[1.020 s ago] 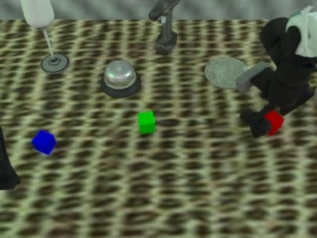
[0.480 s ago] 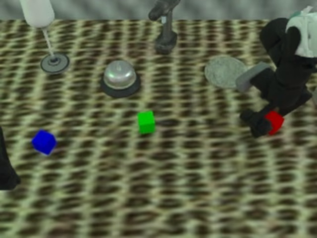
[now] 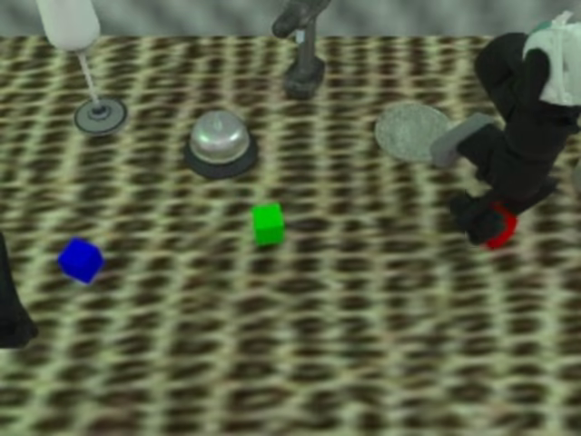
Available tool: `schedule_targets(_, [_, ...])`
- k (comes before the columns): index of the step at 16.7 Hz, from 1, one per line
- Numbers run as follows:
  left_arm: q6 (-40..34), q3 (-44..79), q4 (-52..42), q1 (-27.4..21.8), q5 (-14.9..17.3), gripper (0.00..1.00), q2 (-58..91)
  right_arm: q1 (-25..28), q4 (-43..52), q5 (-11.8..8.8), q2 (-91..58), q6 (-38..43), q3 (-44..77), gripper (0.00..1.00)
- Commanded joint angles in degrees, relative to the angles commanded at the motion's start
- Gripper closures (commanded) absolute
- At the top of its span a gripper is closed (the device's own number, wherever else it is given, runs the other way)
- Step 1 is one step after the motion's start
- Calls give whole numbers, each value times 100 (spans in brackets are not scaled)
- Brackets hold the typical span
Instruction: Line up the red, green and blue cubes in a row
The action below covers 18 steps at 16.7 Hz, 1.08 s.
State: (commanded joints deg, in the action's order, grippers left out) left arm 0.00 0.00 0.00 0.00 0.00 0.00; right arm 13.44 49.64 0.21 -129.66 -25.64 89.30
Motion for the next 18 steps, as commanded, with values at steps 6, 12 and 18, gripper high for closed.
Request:
schedule_targets(6, [0, 0, 0, 0, 0, 0, 0, 0, 0, 0, 0, 0, 0, 100])
schedule_targets(12, [0, 0, 0, 0, 0, 0, 0, 32, 357, -95, 324, 45, 255, 100])
schedule_targets(18, [0, 0, 0, 0, 0, 0, 0, 45, 1463, -96, 691, 61, 946, 100])
